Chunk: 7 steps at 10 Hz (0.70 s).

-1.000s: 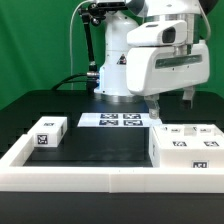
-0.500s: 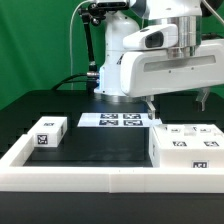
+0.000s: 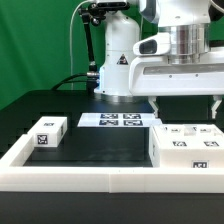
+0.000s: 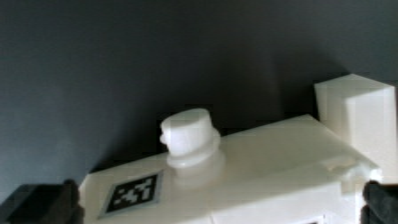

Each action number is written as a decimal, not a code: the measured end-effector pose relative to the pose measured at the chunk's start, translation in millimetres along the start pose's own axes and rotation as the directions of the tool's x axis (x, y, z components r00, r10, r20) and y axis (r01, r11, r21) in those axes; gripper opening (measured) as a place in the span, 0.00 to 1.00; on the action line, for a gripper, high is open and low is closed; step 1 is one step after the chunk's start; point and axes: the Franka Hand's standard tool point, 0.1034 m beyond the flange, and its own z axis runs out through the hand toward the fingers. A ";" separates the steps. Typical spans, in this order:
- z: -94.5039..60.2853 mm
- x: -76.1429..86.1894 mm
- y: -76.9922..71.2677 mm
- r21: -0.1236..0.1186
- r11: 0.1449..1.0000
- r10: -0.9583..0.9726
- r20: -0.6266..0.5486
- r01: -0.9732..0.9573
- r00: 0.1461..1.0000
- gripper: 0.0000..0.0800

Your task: Assemble cabinet

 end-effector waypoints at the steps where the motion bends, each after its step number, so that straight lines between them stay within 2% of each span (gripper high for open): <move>1: 0.0 -0.1 -0.2 0.000 1.000 -0.015 0.000 0.015 1.000 1.00; 3: 0.2 -1.0 -1.8 -0.005 0.999 -0.035 0.000 0.035 0.999 1.00; 4: 0.4 -4.0 -11.1 -0.049 0.987 -0.155 -0.009 0.155 0.988 1.00; 5: -0.2 -6.2 -15.3 -0.107 0.959 -0.266 -0.005 0.264 0.964 1.00; 7: 0.5 -2.5 -6.2 -0.116 0.933 -0.341 0.006 0.340 0.940 1.00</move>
Offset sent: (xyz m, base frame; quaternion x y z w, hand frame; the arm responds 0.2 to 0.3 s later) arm 0.0047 -0.0152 -0.0040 -0.1555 0.0397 -0.1608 0.9738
